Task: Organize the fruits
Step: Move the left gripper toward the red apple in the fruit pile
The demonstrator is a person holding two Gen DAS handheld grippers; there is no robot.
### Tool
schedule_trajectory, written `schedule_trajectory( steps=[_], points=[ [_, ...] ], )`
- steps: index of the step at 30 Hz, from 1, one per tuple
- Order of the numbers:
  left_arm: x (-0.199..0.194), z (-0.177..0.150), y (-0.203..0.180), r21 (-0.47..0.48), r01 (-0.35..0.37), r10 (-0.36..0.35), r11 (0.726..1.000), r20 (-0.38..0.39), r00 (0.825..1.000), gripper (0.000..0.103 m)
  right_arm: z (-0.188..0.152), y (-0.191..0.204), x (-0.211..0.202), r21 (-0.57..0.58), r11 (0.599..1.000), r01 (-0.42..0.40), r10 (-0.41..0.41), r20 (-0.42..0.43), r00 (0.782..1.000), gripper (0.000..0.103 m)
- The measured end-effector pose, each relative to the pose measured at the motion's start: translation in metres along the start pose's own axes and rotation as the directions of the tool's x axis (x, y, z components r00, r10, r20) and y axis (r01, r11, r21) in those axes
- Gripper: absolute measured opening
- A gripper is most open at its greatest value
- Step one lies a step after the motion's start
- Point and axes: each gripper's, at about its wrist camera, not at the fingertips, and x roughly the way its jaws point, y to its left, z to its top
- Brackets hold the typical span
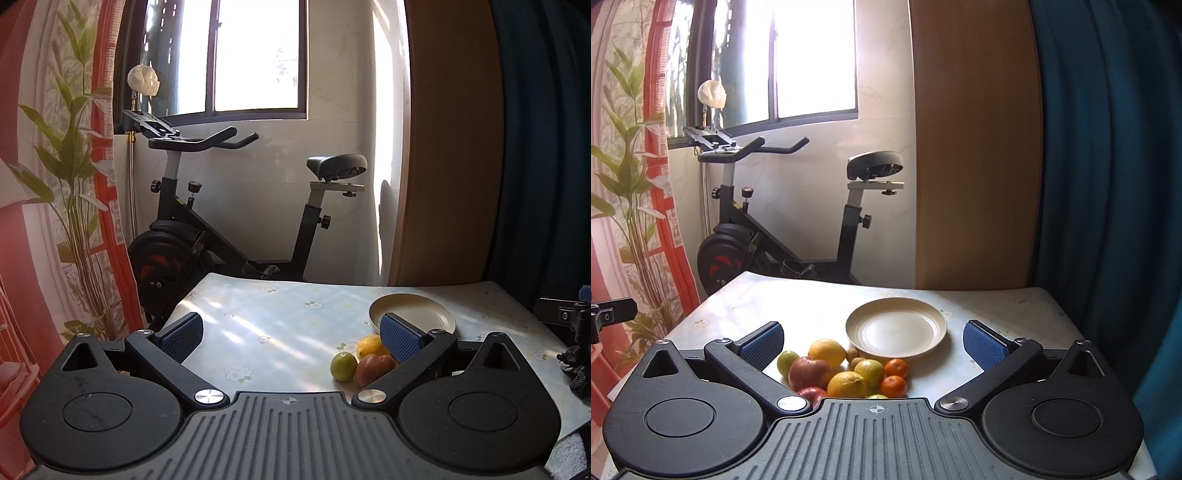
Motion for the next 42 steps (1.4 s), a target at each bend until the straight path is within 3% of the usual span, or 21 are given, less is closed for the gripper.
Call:
schedule_trajectory(
  steps=[3, 6, 12, 17, 22, 26, 31, 34, 38, 42],
  points=[
    [0.021, 0.009, 0.001, -0.035, -0.011, 0.011, 0.999, 0.017, 1.000, 0.102, 0.009, -0.019, 0.024, 0.051, 0.999, -0.008, 0.008, -0.009, 1.000, 0.103],
    [0.040, 0.012, 0.003, -0.080, 0.041, -0.035, 0.996, 0.067, 0.997, 0.102, 0.010, -0.034, 0.048, 0.108, 0.994, 0.007, -0.005, -0.021, 1.000, 0.103],
    [0.070, 0.017, -0.014, 0.001, 0.054, -0.054, 0.999, 0.141, 0.989, 0.102, 0.002, -0.047, 0.102, 0.120, 0.993, -0.002, 0.011, -0.076, 0.997, 0.103],
    [0.105, 0.026, -0.026, 0.061, 0.109, -0.113, 0.992, 0.062, 0.992, 0.102, -0.007, -0.049, 0.135, 0.158, 0.986, -0.058, 0.068, -0.055, 0.996, 0.103],
    [0.134, 0.024, -0.030, 0.046, 0.104, -0.105, 0.993, 0.023, 0.994, 0.103, -0.020, -0.045, 0.152, 0.117, 0.993, -0.009, 0.001, 0.067, 0.998, 0.103],
    [0.151, 0.012, -0.028, 0.008, 0.127, -0.126, 0.992, -0.064, 0.990, 0.103, -0.029, -0.034, 0.166, 0.036, 0.999, -0.035, 0.035, 0.004, 0.999, 0.103],
    [0.168, -0.004, -0.033, 0.044, 0.095, -0.086, 0.995, -0.159, 0.983, 0.103, -0.049, -0.026, 0.177, 0.094, 0.995, -0.044, 0.054, -0.100, 0.994, 0.103],
    [0.171, -0.012, -0.030, 0.029, 0.093, -0.086, 0.995, -0.185, 0.979, 0.103, -0.061, -0.021, 0.177, 0.107, 0.992, -0.065, 0.077, -0.108, 0.991, 0.103],
    [0.173, -0.022, -0.031, 0.042, 0.075, -0.065, 0.996, -0.216, 0.974, 0.103, -0.080, 0.001, 0.168, -0.040, 0.998, -0.043, 0.040, -0.091, 0.995, 0.103],
    [0.171, -0.041, -0.031, -0.011, 0.115, -0.114, 0.993, -0.242, 0.963, 0.103, -0.093, 0.014, 0.164, -0.078, 0.993, -0.083, 0.074, -0.118, 0.990, 0.103]
  ],
)
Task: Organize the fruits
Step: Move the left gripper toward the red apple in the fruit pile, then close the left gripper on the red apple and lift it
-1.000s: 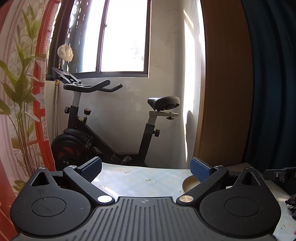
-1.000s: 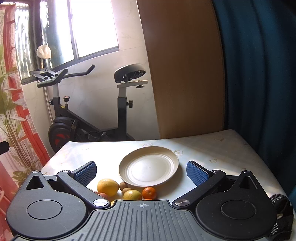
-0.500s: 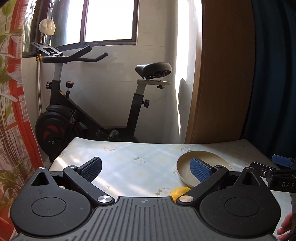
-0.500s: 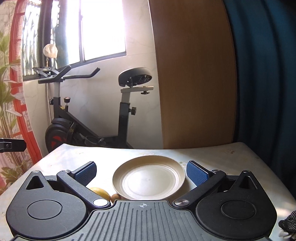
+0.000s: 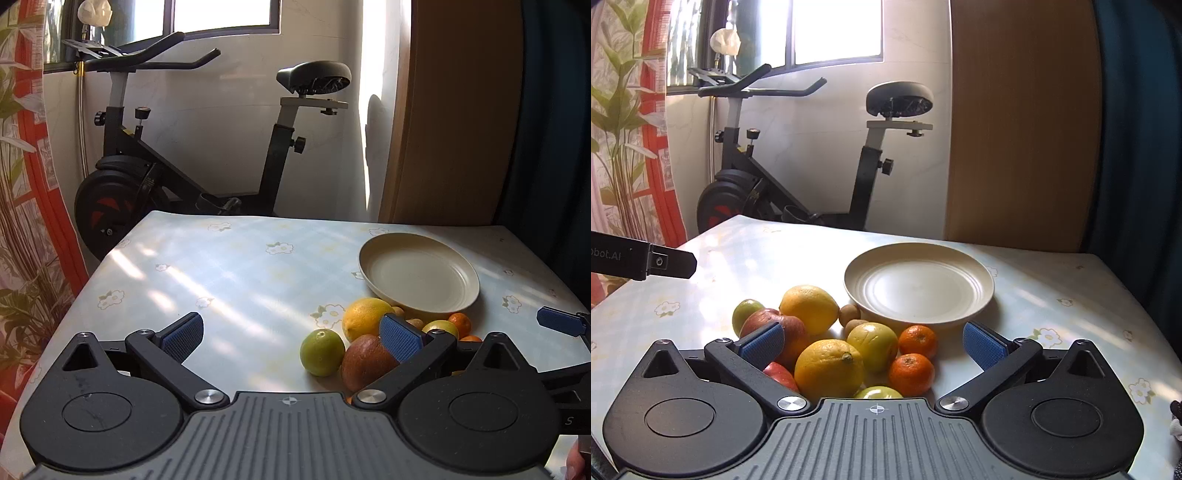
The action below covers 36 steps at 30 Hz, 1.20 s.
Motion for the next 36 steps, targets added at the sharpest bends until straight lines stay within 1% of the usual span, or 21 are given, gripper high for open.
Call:
schedule_trajectory(
  steps=[2, 4, 6, 8, 9, 11, 14, 16, 18, 21, 22, 25, 29, 31, 33, 35, 36],
  points=[
    [0.002, -0.008, 0.000, -0.013, 0.034, -0.035, 0.999, -0.030, 0.999, 0.101, -0.005, 0.004, 0.000, 0.006, 0.999, -0.050, 0.050, -0.023, 0.998, 0.102],
    [0.004, -0.014, 0.002, -0.031, 0.074, -0.076, 0.997, -0.056, 0.996, 0.089, -0.010, 0.008, -0.001, 0.006, 0.996, -0.084, 0.084, -0.042, 0.996, 0.099],
    [0.004, -0.017, 0.004, -0.034, 0.097, -0.099, 0.995, -0.071, 0.993, 0.083, -0.014, 0.013, -0.004, -0.003, 0.994, -0.107, 0.107, -0.052, 0.993, 0.096],
    [0.002, -0.018, 0.006, -0.040, 0.103, -0.106, 0.994, -0.077, 0.991, 0.082, -0.019, 0.017, -0.007, -0.012, 0.990, -0.138, 0.137, -0.064, 0.988, 0.091],
    [0.002, -0.017, 0.008, -0.052, 0.110, -0.114, 0.993, -0.079, 0.990, 0.080, -0.020, 0.020, -0.008, -0.015, 0.989, -0.149, 0.147, -0.069, 0.987, 0.089],
    [0.000, -0.017, 0.013, -0.083, 0.121, -0.127, 0.989, -0.075, 0.989, 0.075, -0.026, 0.027, -0.007, -0.024, 0.985, -0.173, 0.171, -0.086, 0.982, 0.080],
    [-0.001, -0.021, 0.013, -0.106, 0.112, -0.120, 0.988, -0.069, 0.990, 0.067, -0.033, 0.032, -0.006, -0.013, 0.978, -0.210, 0.207, -0.112, 0.972, 0.075],
    [0.000, -0.024, 0.012, -0.114, 0.130, -0.140, 0.985, -0.084, 0.987, 0.060, -0.035, 0.033, -0.004, 0.000, 0.974, -0.228, 0.227, -0.115, 0.967, 0.074],
    [0.001, -0.028, 0.011, -0.117, 0.146, -0.157, 0.982, -0.089, 0.984, 0.057, -0.036, 0.034, -0.003, -0.001, 0.972, -0.234, 0.232, -0.113, 0.966, 0.072],
    [0.004, -0.030, 0.009, -0.109, 0.170, -0.180, 0.979, -0.091, 0.979, 0.056, -0.038, 0.030, 0.001, 0.013, 0.969, -0.248, 0.247, -0.127, 0.961, 0.067],
    [0.005, -0.030, 0.009, -0.114, 0.190, -0.201, 0.975, -0.093, 0.975, 0.056, -0.040, 0.029, 0.003, 0.019, 0.967, -0.253, 0.253, -0.131, 0.959, 0.064],
    [0.012, -0.030, 0.007, -0.141, 0.235, -0.250, 0.962, -0.105, 0.962, 0.056, -0.042, 0.027, 0.006, 0.013, 0.965, -0.261, 0.260, -0.121, 0.958, 0.063],
    [0.028, -0.029, 0.001, -0.175, 0.292, -0.318, 0.940, -0.144, 0.937, 0.054, -0.044, 0.025, 0.009, 0.013, 0.965, -0.262, 0.262, -0.122, 0.957, 0.057],
    [0.036, -0.031, -0.004, -0.185, 0.317, -0.347, 0.930, -0.162, 0.924, 0.048, -0.046, 0.024, 0.011, 0.019, 0.964, -0.266, 0.267, -0.128, 0.955, 0.057],
    [0.046, -0.032, -0.008, -0.209, 0.337, -0.375, 0.918, -0.186, 0.908, 0.047, -0.047, 0.023, 0.011, 0.028, 0.962, -0.272, 0.273, -0.126, 0.954, 0.056],
    [0.054, -0.035, -0.010, -0.234, 0.348, -0.395, 0.908, -0.195, 0.898, 0.045, -0.048, 0.022, 0.012, 0.028, 0.961, -0.275, 0.277, -0.125, 0.953, 0.056],
    [0.059, -0.036, -0.011, -0.252, 0.353, -0.406, 0.901, -0.203, 0.891, 0.041, -0.048, 0.022, 0.013, 0.027, 0.961, -0.277, 0.278, -0.124, 0.953, 0.056]
  ],
)
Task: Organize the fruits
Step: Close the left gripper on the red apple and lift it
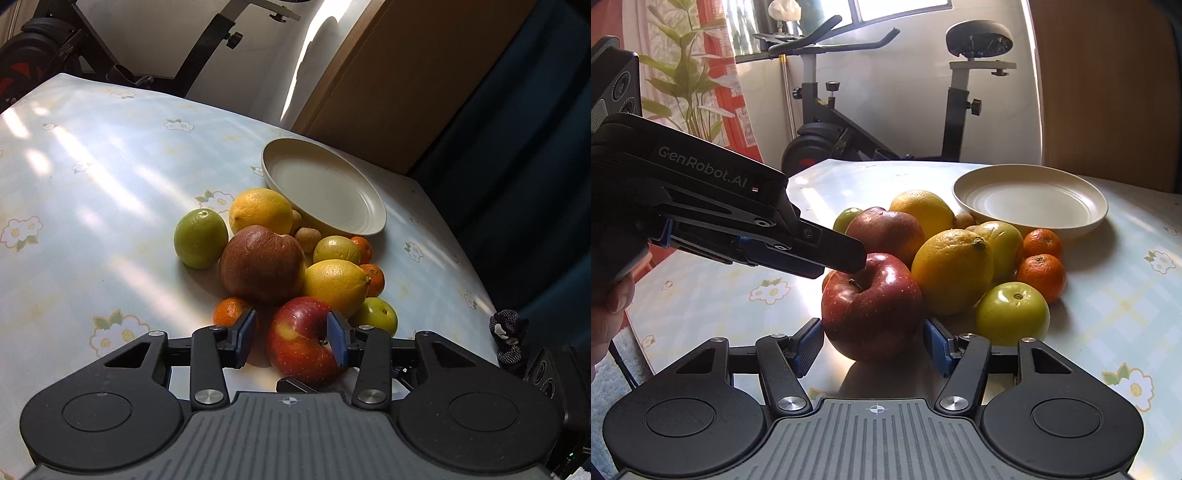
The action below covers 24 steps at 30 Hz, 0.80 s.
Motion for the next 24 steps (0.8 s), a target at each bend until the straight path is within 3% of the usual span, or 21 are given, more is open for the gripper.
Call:
schedule_trajectory(
  steps=[6, 17, 24],
  points=[
    [0.016, -0.001, 0.006, -0.066, 0.053, -0.055, 0.996, -0.028, 0.998, 0.038, 0.000, -0.004, 0.005, 0.008, 1.000, -0.007, 0.007, 0.001, 1.000, 0.056],
    [0.002, 0.001, 0.001, -0.015, 0.057, -0.058, 0.998, -0.015, 0.998, 0.037, 0.005, -0.003, -0.006, 0.007, 1.000, -0.026, 0.026, 0.030, 0.999, 0.054],
    [-0.022, 0.028, -0.020, 0.093, 0.064, -0.067, 0.994, 0.030, 0.997, 0.037, 0.043, -0.008, -0.021, -0.013, 1.000, -0.024, 0.025, 0.079, 0.997, 0.054]
  ],
)
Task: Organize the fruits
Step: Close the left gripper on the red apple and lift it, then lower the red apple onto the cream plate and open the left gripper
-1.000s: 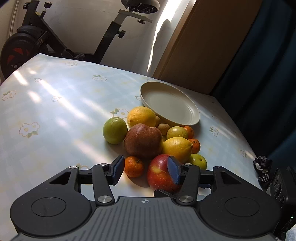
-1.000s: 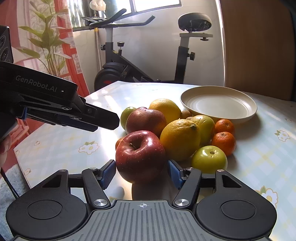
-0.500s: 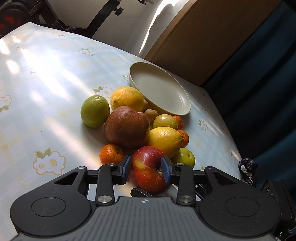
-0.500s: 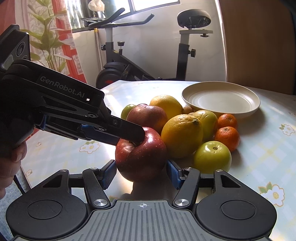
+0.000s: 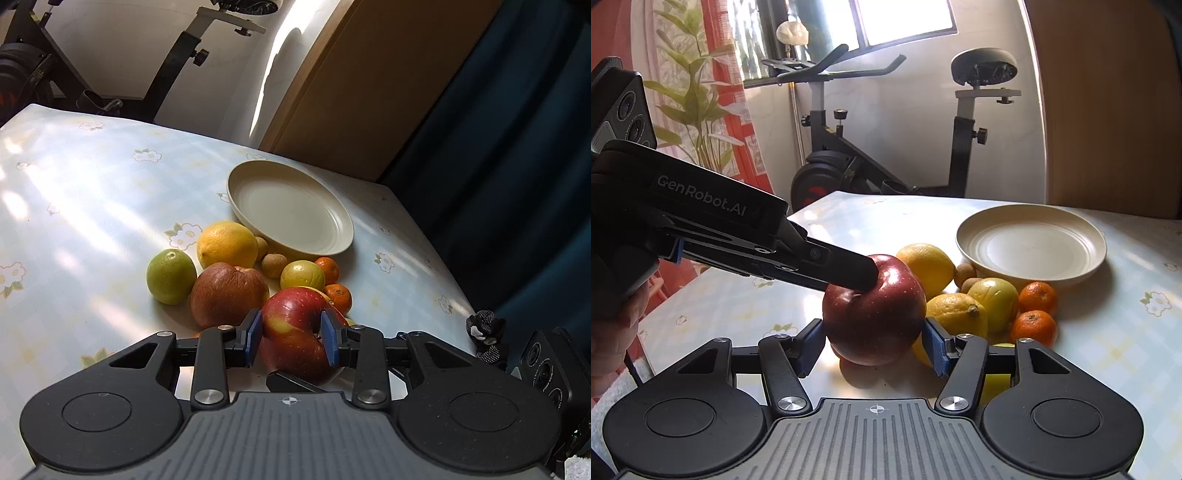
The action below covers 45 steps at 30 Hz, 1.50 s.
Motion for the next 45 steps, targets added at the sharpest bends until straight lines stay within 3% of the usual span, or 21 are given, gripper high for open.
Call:
schedule_trajectory(
  steps=[10, 16, 32, 38, 45],
  points=[
    [0.004, 0.072, -0.026, 0.090, 0.044, -0.051, 0.995, 0.075, 0.996, 0.037, 0.080, -0.043, 0.005, -0.008, 1.000, -0.013, 0.014, 0.032, 0.999, 0.054],
    [0.034, 0.107, -0.024, 0.101, 0.039, -0.045, 0.994, 0.056, 0.997, 0.037, 0.102, -0.073, 0.037, -0.036, 0.999, -0.021, 0.021, 0.001, 1.000, 0.054],
    [0.159, 0.181, 0.039, 0.029, 0.024, -0.021, 0.999, -0.126, 0.992, 0.037, 0.118, -0.151, 0.162, 0.010, 0.999, -0.034, 0.035, -0.193, 0.981, 0.054],
    [0.190, 0.189, 0.060, -0.001, 0.009, -0.009, 1.000, -0.168, 0.986, 0.037, 0.113, -0.164, 0.193, 0.019, 0.999, -0.044, 0.047, -0.236, 0.971, 0.054],
    [0.197, 0.186, 0.065, 0.014, -0.003, 0.006, 1.000, -0.177, 0.984, 0.037, 0.110, -0.170, 0.207, 0.028, 0.998, -0.058, 0.063, -0.260, 0.964, 0.054]
  ],
)
